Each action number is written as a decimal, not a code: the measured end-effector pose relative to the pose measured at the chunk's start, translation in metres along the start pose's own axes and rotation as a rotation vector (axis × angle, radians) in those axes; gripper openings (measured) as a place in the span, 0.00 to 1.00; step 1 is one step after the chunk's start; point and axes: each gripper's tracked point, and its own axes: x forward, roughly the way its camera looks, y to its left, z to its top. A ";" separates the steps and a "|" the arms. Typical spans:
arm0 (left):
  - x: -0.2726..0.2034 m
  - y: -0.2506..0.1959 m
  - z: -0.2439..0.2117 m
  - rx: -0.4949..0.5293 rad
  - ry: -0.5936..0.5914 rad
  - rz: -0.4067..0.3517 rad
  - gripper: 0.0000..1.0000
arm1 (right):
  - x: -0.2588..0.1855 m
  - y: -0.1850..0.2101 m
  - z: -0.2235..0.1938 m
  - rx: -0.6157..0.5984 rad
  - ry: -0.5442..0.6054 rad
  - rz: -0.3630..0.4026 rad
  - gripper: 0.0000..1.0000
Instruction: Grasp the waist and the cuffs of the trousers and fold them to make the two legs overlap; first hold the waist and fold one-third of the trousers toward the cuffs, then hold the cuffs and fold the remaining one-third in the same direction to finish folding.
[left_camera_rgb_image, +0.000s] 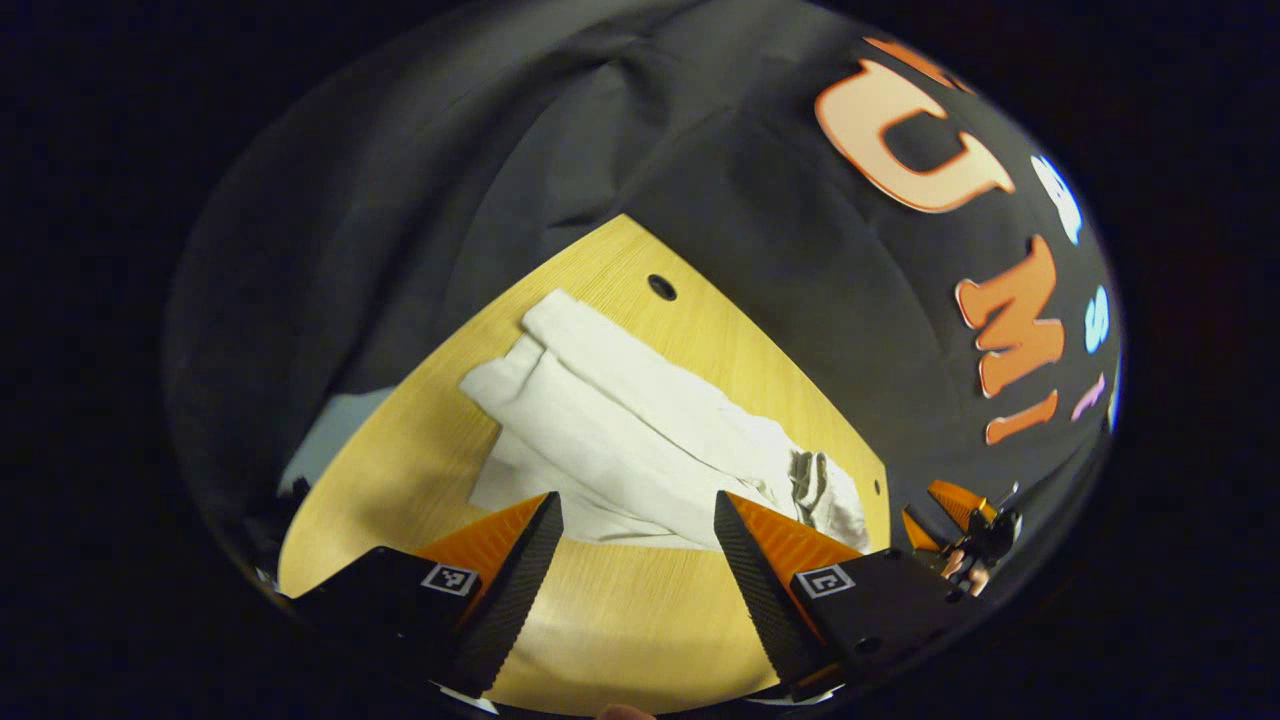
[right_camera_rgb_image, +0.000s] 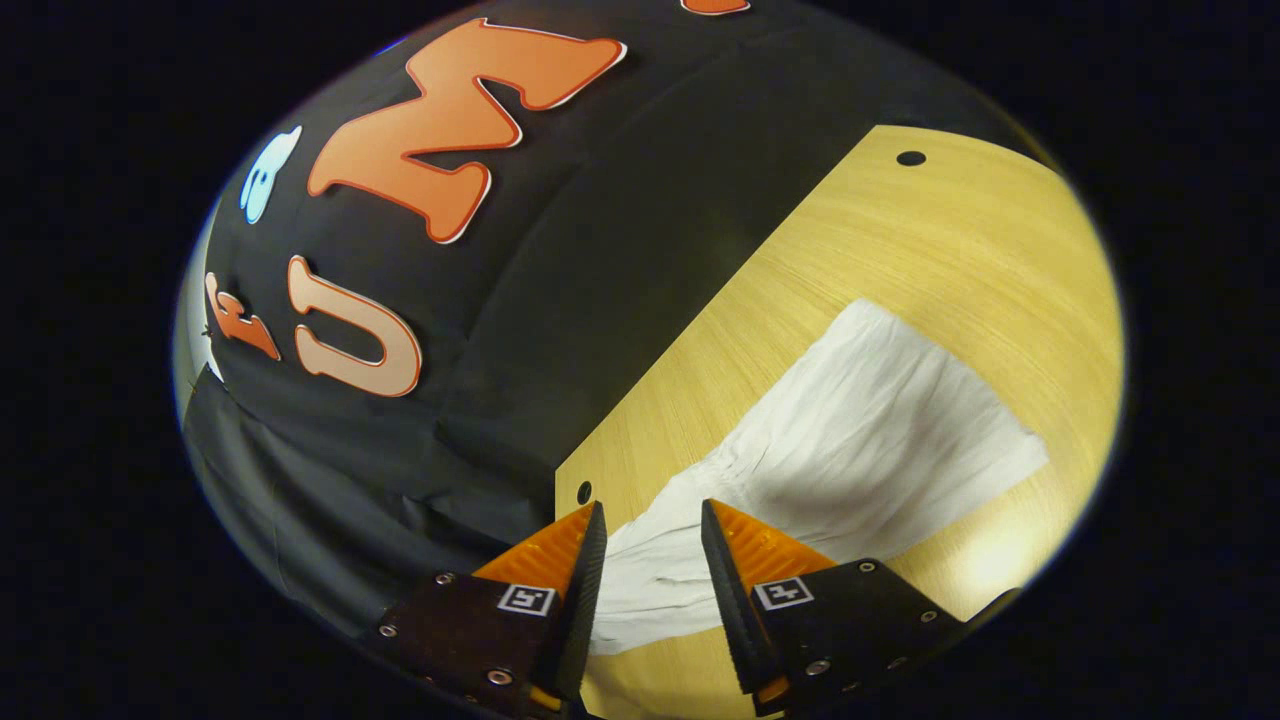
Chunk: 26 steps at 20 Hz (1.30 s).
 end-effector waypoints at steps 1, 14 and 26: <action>0.003 0.004 -0.004 -0.057 0.012 -0.013 1.00 | -0.004 -0.004 0.005 -0.004 -0.009 -0.011 0.64; 0.044 0.066 0.006 -0.301 0.016 0.052 0.98 | -0.041 -0.027 0.028 -0.015 -0.075 -0.064 0.87; 0.094 0.051 0.019 -0.281 -0.026 0.105 0.31 | -0.083 -0.061 0.034 0.016 -0.109 -0.111 0.87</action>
